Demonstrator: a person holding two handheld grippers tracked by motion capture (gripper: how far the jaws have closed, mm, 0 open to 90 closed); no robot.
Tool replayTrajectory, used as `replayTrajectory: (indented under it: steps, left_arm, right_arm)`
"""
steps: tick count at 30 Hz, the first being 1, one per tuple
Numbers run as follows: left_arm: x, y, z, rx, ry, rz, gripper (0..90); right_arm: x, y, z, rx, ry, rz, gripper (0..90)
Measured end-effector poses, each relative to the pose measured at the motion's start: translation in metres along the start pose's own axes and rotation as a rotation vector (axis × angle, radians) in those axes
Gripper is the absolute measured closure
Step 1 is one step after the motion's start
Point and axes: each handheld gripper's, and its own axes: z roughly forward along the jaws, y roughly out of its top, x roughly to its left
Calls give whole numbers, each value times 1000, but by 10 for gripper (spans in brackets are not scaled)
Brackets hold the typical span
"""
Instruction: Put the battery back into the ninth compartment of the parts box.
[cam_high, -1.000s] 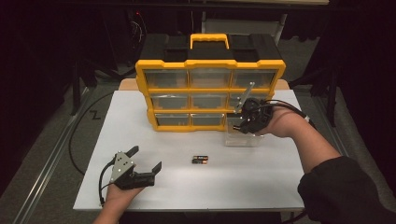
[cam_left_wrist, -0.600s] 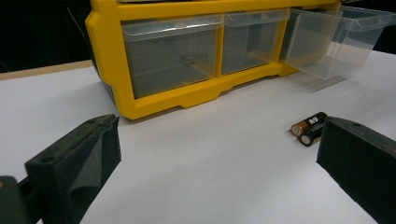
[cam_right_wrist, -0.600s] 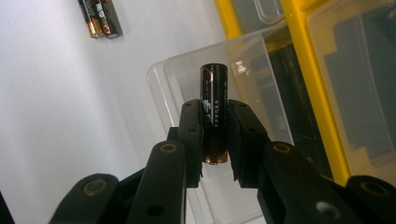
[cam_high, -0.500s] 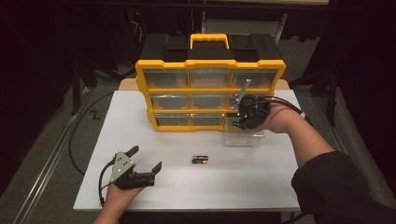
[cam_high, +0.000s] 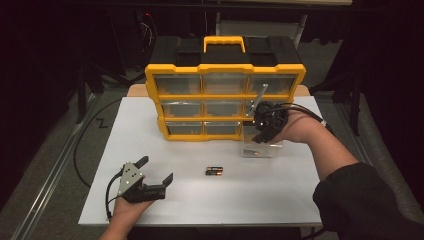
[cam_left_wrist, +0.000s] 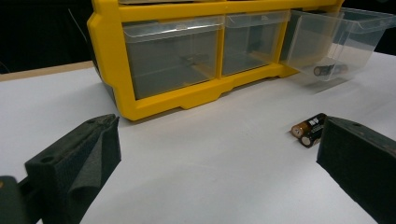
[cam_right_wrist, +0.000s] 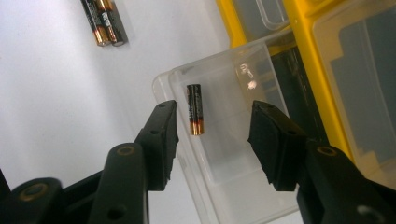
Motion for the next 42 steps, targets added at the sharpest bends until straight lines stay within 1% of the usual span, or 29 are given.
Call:
replayTrajectory:
  steps: [2,7,10,12,14,16,19,22,25,27,29,31,33,37,40,42]
  left_arm:
    - [0,0,0,-1,0,0,4]
    - [-1,0,1,1,0,-1,3]
    - [-1,0,1,1,1,-2,3]
    - [0,0,1,0,-1,0,3]
    - [-1,0,1,-2,-4,2,4]
    - [-1,0,2,0,-3,6,3]
    - [-2,-1,2,3,-4,7,4]
    - [-2,0,2,2,-4,8,3]
    - [-1,-1,2,5,-5,10,3]
    - [-2,-1,2,5,-5,10,3]
    - [-2,-1,3,5,-5,6,3]
    - [-2,-1,3,5,-5,7,3]
    - [-2,-1,3,5,-6,8,3]
    - [-1,0,2,0,-6,7,4]
    - [-1,-1,3,3,-7,4,3]
    - [-1,-1,3,4,-6,3,3]
  right_arm:
    - [3,-1,-1,-4,4,14,521]
    - [11,-6,-2,-3,5,14,502]
    - [16,-9,-2,-3,18,20,501]
    - [20,-12,-2,-2,14,22,490]
    - [24,-13,-1,-8,14,7,481]
    - [27,-14,1,0,11,10,471]
    - [32,-15,5,-14,17,19,457]
    - [38,-15,8,2,17,8,434]
    - [43,-16,10,-7,21,-1,430]
    - [46,-17,11,1,24,-3,429]
    - [48,-18,12,-13,27,0,428]
    - [51,-18,13,-4,22,-3,414]
    - [55,-18,15,2,22,-9,404]
    - [60,-19,18,-7,22,-14,385]
    - [63,-20,22,-3,23,-17,383]
    - [66,-20,26,-10,26,-21,374]
